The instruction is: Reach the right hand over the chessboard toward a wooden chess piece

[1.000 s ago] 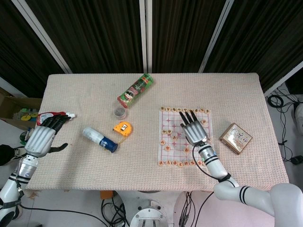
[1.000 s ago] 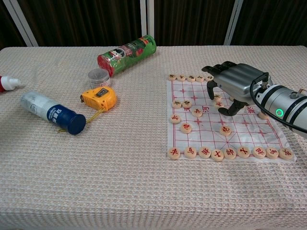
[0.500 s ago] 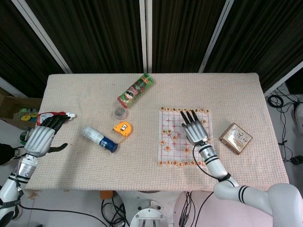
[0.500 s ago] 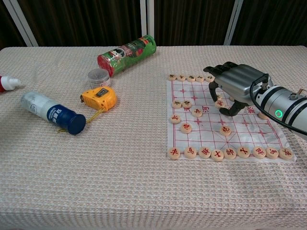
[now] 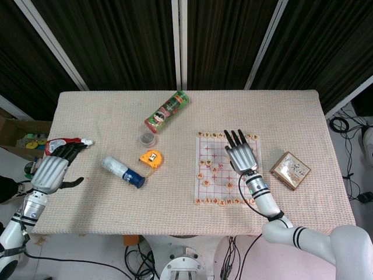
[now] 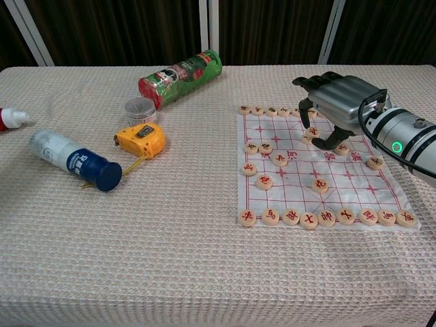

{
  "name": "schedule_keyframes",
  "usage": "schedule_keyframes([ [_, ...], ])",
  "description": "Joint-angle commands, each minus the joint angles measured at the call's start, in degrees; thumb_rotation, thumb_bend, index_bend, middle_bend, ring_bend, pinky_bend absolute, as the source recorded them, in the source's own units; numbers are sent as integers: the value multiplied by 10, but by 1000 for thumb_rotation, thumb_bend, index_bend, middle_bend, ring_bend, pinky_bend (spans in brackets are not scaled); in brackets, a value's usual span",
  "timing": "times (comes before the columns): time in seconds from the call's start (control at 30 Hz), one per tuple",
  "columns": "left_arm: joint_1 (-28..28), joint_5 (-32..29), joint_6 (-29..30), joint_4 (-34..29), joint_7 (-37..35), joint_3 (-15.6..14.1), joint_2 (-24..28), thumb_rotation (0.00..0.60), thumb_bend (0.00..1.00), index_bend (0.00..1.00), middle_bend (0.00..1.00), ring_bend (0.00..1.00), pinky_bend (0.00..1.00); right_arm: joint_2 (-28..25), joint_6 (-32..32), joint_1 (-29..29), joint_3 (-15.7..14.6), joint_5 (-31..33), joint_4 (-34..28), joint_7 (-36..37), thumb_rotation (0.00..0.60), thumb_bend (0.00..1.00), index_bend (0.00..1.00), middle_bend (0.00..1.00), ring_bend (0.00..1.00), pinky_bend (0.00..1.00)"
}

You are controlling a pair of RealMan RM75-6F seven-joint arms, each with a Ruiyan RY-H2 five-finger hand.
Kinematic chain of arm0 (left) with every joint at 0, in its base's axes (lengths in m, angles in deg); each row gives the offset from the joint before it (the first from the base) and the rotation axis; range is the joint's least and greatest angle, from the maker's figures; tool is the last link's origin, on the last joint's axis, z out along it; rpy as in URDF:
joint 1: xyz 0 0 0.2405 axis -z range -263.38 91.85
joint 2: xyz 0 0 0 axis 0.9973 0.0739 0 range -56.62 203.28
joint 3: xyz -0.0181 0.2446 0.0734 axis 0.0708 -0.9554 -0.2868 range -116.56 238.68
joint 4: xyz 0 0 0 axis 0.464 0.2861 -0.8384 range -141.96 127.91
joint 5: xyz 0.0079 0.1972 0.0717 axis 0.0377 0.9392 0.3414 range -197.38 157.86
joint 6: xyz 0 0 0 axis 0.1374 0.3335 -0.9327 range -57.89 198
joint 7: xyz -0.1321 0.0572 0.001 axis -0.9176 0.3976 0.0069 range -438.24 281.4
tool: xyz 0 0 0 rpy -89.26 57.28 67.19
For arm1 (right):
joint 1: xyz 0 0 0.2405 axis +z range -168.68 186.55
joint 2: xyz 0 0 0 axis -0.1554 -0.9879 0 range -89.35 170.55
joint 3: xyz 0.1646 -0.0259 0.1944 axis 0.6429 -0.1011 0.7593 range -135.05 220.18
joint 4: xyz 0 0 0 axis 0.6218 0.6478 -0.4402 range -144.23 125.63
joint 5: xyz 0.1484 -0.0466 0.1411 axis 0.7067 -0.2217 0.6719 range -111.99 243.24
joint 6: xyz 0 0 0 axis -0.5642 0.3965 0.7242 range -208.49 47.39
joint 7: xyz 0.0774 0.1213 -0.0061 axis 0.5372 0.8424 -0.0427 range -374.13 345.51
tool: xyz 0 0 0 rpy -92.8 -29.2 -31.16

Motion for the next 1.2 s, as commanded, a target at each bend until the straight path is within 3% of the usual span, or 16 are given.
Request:
schedule_keyframes([
  [0.03, 0, 0, 0, -2, 1, 0, 1, 600, 179, 141, 125, 106, 186, 6, 4, 3, 4, 8, 5, -7, 600, 320, 624, 0, 0, 0],
  [0.47, 1, -4, -13, -3, 1, -2, 8, 593, 178, 140, 125, 106, 186, 18, 17, 15, 7, 25, 29, -22, 600, 320, 593, 0, 0, 0],
  [0.6, 3, -2, -13, -5, -1, -1, 11, 580, 173, 138, 125, 106, 186, 19, 22, 17, 6, 29, 32, -22, 600, 318, 536, 0, 0, 0],
  [0.8, 4, 0, -11, -11, 1, 1, 18, 582, 146, 138, 125, 106, 186, 17, 24, 18, 5, 28, 28, -12, 600, 282, 366, 0, 0, 0],
  [0.97, 2, -3, -12, -12, 0, 1, 22, 581, 144, 138, 125, 106, 186, 9, 20, 17, 5, 22, 21, -2, 600, 277, 305, 0, 0, 0],
  [1.1, 0, -3, -11, -11, 0, -1, 22, 579, 145, 138, 125, 106, 186, -11, 2, 7, -1, 9, -8, 9, 600, 276, 273, 0, 0, 0],
  [1.2, -3, 0, -5, -12, -1, -1, 23, 579, 145, 138, 125, 106, 186, -55, -37, -21, -15, -17, -65, 32, 600, 276, 192, 0, 0, 0],
])
